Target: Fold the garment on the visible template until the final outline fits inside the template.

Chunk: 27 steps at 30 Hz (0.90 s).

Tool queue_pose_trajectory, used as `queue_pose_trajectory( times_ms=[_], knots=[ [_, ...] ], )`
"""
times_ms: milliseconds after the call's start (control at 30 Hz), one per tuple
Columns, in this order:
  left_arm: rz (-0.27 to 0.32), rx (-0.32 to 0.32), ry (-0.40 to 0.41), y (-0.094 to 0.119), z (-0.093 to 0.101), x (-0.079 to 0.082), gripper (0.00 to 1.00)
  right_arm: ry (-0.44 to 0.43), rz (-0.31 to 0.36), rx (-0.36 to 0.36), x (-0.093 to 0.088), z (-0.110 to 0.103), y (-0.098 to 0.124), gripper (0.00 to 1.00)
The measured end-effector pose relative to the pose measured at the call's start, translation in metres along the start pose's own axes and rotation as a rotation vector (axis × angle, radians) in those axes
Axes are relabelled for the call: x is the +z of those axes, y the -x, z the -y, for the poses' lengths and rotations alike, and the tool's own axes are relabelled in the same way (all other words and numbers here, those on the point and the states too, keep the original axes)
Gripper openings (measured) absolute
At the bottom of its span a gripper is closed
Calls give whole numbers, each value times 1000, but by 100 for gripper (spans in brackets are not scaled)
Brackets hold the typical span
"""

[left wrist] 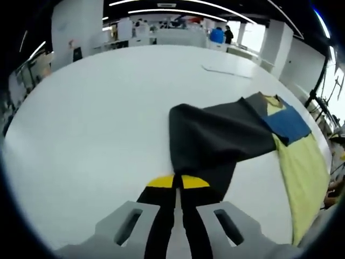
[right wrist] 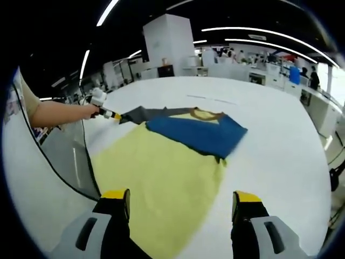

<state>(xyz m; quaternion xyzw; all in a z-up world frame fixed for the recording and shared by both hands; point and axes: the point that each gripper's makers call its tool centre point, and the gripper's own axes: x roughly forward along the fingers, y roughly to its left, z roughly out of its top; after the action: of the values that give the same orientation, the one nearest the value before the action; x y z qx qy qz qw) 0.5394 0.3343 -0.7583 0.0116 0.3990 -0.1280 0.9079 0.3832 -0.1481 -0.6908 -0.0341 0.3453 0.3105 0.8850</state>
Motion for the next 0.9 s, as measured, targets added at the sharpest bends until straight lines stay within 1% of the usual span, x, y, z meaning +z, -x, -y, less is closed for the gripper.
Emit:
queue_pose_trajectory(
  times_ms=[100, 267, 500, 567, 667, 800, 833, 900],
  knots=[
    [-1, 0, -8, 1, 0, 1, 0, -1, 4, 1, 0, 0, 0, 76],
    [13, 20, -34, 9, -2, 9, 0, -1, 14, 5, 2, 0, 0, 76],
    [24, 62, -109, 20, -8, 26, 0, 1, 27, 12, 3, -1, -1, 76],
    [29, 76, -140, 22, -11, 33, 0, 1, 27, 14, 3, -1, -1, 76],
    [21, 101, -210, 27, -14, 44, 0, 1, 31, 17, 3, -1, -1, 76],
    [36, 115, -260, 32, -14, 60, 0, -1, 35, 18, 3, -1, -1, 76],
    [45, 121, -278, 34, -14, 66, 0, -1, 35, 19, 3, -1, -1, 76],
    [47, 137, -312, 37, -15, 73, 0, -2, 36, 22, 2, -2, -1, 76]
  ],
)
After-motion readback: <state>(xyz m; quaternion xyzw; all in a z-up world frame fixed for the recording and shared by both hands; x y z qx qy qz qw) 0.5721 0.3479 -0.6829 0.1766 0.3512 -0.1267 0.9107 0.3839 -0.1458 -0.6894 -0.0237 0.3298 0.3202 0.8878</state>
